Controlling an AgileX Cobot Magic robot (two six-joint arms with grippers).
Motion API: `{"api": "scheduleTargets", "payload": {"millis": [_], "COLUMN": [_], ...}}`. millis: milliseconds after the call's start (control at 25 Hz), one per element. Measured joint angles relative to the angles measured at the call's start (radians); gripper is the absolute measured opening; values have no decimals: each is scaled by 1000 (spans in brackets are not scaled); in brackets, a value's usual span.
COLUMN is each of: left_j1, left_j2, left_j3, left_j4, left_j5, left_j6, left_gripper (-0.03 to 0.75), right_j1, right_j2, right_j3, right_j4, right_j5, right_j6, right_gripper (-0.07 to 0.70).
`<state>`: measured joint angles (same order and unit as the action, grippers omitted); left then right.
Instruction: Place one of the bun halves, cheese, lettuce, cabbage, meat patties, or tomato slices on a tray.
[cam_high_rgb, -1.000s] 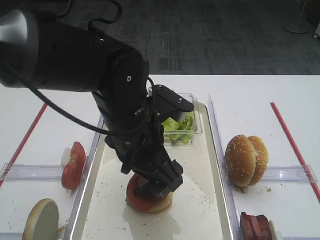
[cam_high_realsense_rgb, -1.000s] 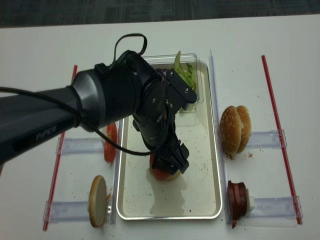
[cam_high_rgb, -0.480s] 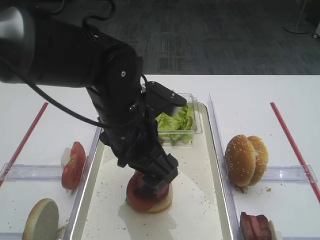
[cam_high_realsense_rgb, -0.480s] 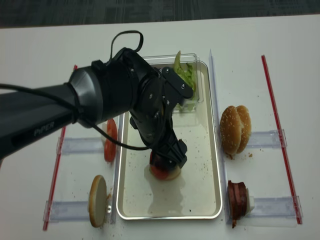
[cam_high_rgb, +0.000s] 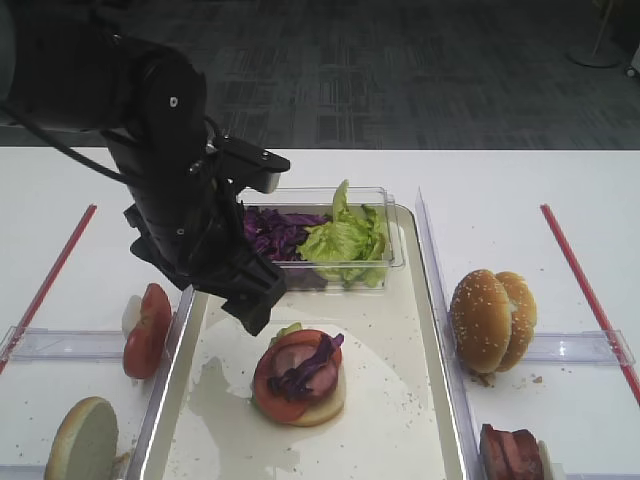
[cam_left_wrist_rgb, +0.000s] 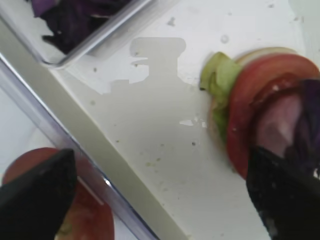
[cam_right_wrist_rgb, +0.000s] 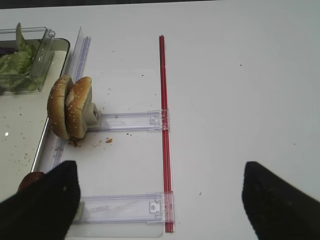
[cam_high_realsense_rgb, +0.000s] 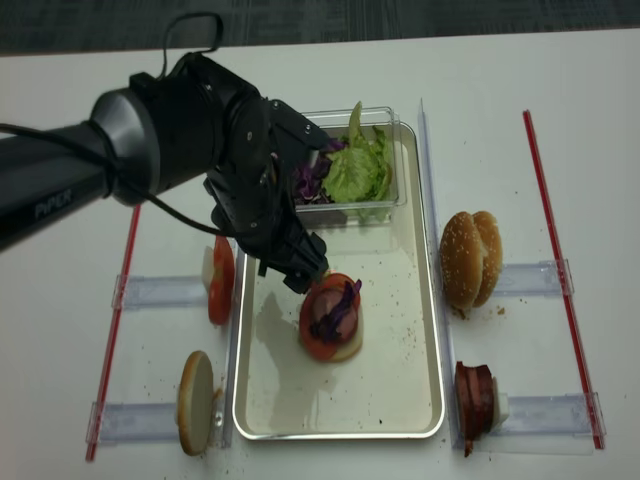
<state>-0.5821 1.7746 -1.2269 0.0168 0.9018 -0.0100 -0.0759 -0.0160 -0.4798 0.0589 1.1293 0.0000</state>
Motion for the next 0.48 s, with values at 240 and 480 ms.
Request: {"api": "scheduleTargets", "payload": {"millis": [240,480], "left_j1": [57,96], "left_j2": [0,0], "left_j3": [0,0], "left_j4": [6,22], "left_j5": [1,1], "left_j6": [10,10], "left_gripper": [633,632], "right_j1": [0,0], "right_j2": [0,0], "right_j3": [0,0], "right_j4": [0,0], "right_j5": [0,0], "right_j6": [0,0], "right_gripper": [669,669]}}
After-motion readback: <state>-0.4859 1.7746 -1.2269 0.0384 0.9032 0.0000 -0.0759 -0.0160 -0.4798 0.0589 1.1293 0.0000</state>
